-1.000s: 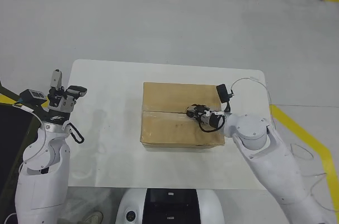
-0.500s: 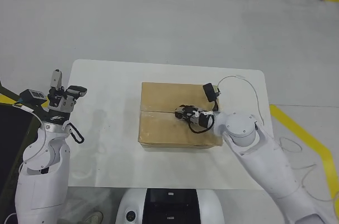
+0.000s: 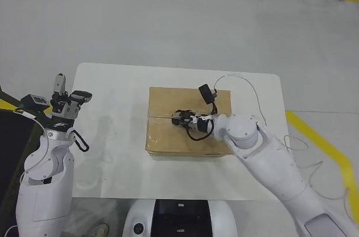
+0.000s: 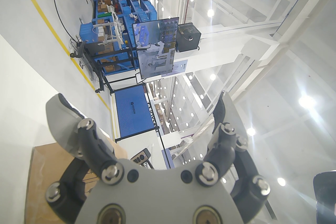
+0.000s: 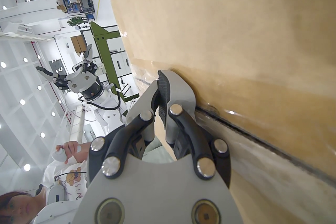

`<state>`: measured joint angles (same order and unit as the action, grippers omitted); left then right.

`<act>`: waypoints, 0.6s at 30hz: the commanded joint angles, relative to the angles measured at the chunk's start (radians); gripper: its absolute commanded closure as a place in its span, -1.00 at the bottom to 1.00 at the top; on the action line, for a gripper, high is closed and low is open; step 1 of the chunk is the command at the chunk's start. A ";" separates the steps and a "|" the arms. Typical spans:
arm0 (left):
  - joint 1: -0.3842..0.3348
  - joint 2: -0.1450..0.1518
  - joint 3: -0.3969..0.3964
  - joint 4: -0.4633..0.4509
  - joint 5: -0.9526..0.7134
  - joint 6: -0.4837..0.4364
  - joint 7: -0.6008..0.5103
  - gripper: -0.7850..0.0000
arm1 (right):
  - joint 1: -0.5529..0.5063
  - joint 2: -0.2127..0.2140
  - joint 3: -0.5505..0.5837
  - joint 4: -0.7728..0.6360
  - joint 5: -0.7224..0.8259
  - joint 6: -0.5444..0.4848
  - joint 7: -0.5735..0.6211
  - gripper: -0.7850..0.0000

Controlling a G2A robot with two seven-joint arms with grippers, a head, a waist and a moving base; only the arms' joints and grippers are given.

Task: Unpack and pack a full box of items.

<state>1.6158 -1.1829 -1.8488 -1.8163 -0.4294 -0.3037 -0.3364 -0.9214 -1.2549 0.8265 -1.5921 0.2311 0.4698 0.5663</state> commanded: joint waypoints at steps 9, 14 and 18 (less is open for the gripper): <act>0.000 0.000 0.000 0.000 0.000 0.000 0.000 -1.00 | 0.081 -0.036 -0.079 0.052 -0.003 -0.031 0.035 1.00; 0.000 0.000 0.000 0.000 0.000 0.000 0.000 -1.00 | 0.122 -0.055 -0.113 0.078 -0.009 -0.045 0.057 1.00; 0.000 0.000 0.000 0.000 0.000 0.000 0.000 -1.00 | 0.153 -0.073 -0.139 0.099 -0.009 -0.054 0.057 1.00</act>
<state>1.6158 -1.1829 -1.8488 -1.8163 -0.4294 -0.3037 -0.3364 -0.7735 -1.3250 0.6922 -1.4971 0.2218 0.4166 0.6229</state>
